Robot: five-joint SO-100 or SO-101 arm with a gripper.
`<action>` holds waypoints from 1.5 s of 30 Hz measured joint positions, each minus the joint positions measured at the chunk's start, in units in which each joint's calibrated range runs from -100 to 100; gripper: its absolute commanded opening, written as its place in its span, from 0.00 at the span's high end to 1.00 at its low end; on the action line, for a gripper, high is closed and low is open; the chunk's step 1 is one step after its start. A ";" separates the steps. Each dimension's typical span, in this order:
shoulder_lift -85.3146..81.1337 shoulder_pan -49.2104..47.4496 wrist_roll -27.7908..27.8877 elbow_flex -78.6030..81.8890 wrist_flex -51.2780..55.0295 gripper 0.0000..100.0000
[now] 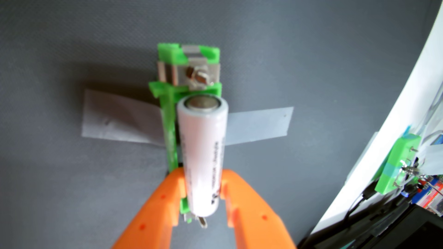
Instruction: Insert Battery
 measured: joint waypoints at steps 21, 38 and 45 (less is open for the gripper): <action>0.00 0.00 0.00 0.00 0.25 0.75; -4.41 -6.06 -0.05 -5.24 11.88 0.76; -11.40 -9.42 -0.05 -5.24 13.97 0.93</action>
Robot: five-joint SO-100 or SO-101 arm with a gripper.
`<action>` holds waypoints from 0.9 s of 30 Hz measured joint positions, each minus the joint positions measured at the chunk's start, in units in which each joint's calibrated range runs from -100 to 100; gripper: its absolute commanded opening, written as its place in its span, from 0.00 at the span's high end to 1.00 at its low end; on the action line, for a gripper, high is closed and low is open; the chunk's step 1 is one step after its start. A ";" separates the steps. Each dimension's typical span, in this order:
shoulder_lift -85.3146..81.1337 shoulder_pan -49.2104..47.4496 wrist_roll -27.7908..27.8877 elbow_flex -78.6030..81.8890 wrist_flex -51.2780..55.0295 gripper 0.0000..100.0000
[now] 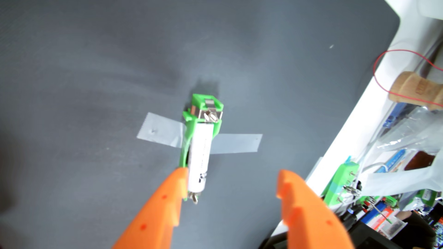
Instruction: Insert Battery
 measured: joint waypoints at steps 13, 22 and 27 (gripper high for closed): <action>-3.24 12.21 0.05 2.98 -3.51 0.99; -3.24 12.54 0.97 4.34 -6.03 0.99; -0.58 12.54 1.99 5.79 -10.38 0.99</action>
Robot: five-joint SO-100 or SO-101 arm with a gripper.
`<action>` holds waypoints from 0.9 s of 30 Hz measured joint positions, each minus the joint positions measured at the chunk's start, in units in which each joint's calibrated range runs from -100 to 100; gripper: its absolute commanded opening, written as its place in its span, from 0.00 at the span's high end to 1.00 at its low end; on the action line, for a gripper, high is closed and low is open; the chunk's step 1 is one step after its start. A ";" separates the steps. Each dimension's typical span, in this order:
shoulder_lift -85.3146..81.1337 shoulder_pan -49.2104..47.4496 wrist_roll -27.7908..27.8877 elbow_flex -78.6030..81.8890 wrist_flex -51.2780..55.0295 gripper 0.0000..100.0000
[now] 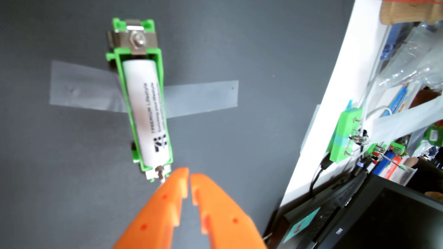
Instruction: Insert Battery
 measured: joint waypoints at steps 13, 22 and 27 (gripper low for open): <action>4.49 0.00 0.05 0.36 -1.67 0.98; 4.58 0.00 0.05 0.72 -1.67 0.98; 4.49 0.00 0.05 2.35 -1.76 0.98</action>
